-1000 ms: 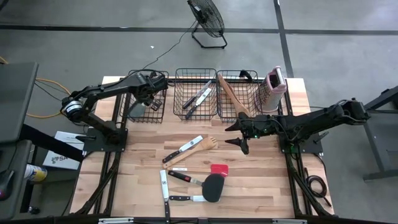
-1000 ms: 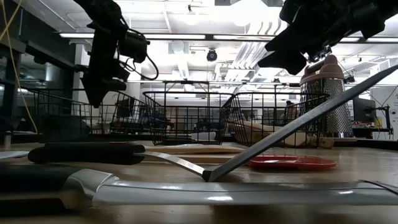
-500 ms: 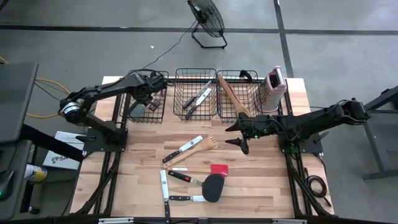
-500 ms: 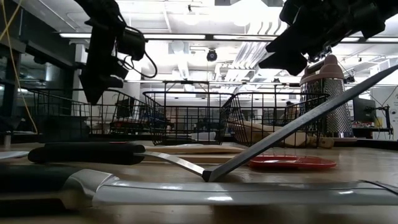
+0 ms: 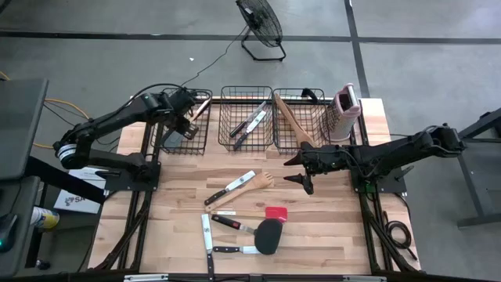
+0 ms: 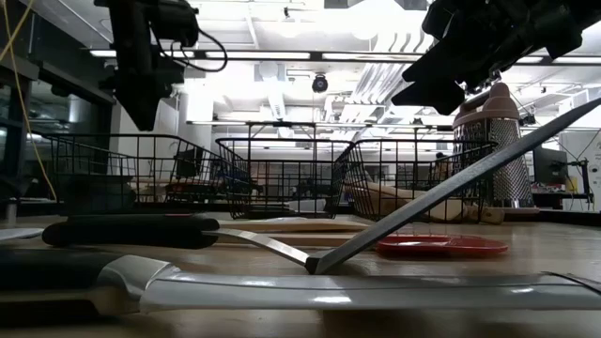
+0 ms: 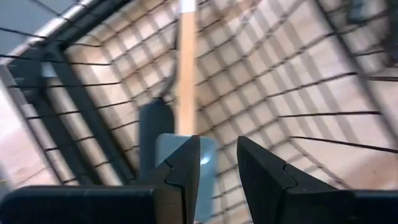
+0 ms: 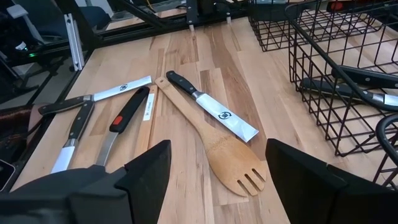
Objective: Pick & Place Kitchen Items
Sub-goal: Put the black knife into the middle black wire basket
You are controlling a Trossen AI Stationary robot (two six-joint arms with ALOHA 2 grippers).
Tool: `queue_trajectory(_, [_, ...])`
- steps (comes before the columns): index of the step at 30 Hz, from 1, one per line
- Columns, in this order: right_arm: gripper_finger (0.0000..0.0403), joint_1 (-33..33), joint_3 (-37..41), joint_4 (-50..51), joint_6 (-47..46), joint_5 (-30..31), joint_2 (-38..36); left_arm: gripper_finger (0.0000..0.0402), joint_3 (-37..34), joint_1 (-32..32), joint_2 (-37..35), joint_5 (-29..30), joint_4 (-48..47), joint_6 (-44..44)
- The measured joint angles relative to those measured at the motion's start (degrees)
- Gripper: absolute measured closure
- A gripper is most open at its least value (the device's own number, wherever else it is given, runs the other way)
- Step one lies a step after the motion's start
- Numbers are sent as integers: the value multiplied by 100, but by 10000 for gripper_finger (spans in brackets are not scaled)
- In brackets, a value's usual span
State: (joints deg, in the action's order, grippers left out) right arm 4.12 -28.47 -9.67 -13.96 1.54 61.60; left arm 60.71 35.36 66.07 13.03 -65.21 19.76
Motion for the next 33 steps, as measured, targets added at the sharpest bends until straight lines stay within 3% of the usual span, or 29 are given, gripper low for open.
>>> queue_trajectory(9, [149, 1, 0, 9, 0, 0, 0, 300, 0, -1066, -136, -441, 571, 76])
queue_trajectory(22, [149, 1, 0, 7, 0, 0, 0, 300, 0, -3116, -120, -459, 928, 1146])
queue_trajectory(33, [149, 0, 0, 7, 0, 0, 0, 300, 0, -4199, 462, -378, 1722, 1349])
